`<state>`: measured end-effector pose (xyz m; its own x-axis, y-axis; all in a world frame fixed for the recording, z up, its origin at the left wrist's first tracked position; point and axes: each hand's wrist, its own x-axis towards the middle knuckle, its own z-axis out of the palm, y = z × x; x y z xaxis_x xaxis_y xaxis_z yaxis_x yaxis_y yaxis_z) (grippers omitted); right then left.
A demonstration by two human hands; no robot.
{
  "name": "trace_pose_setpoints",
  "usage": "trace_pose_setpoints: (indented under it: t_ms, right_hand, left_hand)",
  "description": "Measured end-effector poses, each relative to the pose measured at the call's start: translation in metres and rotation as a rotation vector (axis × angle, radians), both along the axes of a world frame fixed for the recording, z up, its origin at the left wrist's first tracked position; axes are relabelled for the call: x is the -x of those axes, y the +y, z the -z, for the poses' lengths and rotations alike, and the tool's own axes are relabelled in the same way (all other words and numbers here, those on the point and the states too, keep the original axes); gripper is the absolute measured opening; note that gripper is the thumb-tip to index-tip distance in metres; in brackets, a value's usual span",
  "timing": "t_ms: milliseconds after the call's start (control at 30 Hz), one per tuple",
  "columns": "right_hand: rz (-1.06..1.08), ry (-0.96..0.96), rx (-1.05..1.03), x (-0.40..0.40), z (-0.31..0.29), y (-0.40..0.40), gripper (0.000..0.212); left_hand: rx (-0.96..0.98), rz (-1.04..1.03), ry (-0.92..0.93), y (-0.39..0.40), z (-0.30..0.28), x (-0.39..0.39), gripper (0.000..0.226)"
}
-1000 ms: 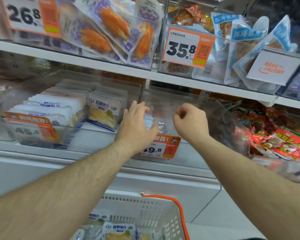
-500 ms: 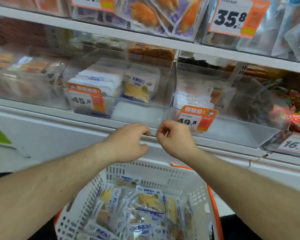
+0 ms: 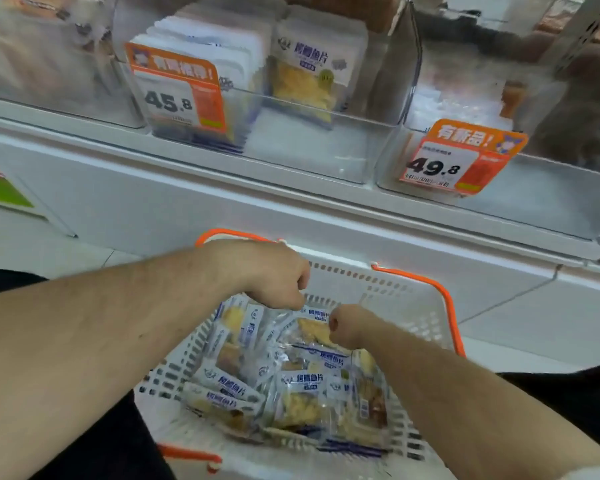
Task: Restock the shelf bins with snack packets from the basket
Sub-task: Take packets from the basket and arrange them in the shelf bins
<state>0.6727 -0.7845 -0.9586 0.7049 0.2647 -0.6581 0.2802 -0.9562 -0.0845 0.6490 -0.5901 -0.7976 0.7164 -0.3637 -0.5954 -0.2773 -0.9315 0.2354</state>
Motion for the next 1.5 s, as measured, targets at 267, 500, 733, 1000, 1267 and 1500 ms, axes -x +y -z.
trace_pose_setpoints:
  t_ms: [267,500,733,1000,1267,1500]
  right_hand:
    - [-0.205,0.104,0.252,0.007,0.049,-0.026,0.030]
    - [-0.264,-0.015,0.348,0.006,0.050,-0.030,0.016]
    - [-0.207,-0.149,0.135,-0.017,0.004,-0.011,0.013]
    - [-0.043,-0.083,-0.357,-0.042,-0.132,-0.001,0.017]
    - [0.265,0.100,-0.956,-0.034,-0.199,-0.030,0.026]
    - [0.497,0.122,-1.228,-0.018,-0.208,-0.022,0.026]
  left_hand:
    - [-0.058,0.079,0.109,-0.010,0.017,-0.005,0.014]
    - [-0.068,0.042,0.146,-0.010,0.021,-0.008,0.016]
    - [-0.035,-0.016,0.159,-0.008,0.012,-0.009,0.019]
    - [0.018,-0.213,0.070,0.002,0.000,-0.011,0.023]
    - [0.458,-0.642,0.271,0.005,-0.014,-0.005,0.066]
    - [0.906,-0.843,0.370,-0.005,-0.014,0.001,0.017]
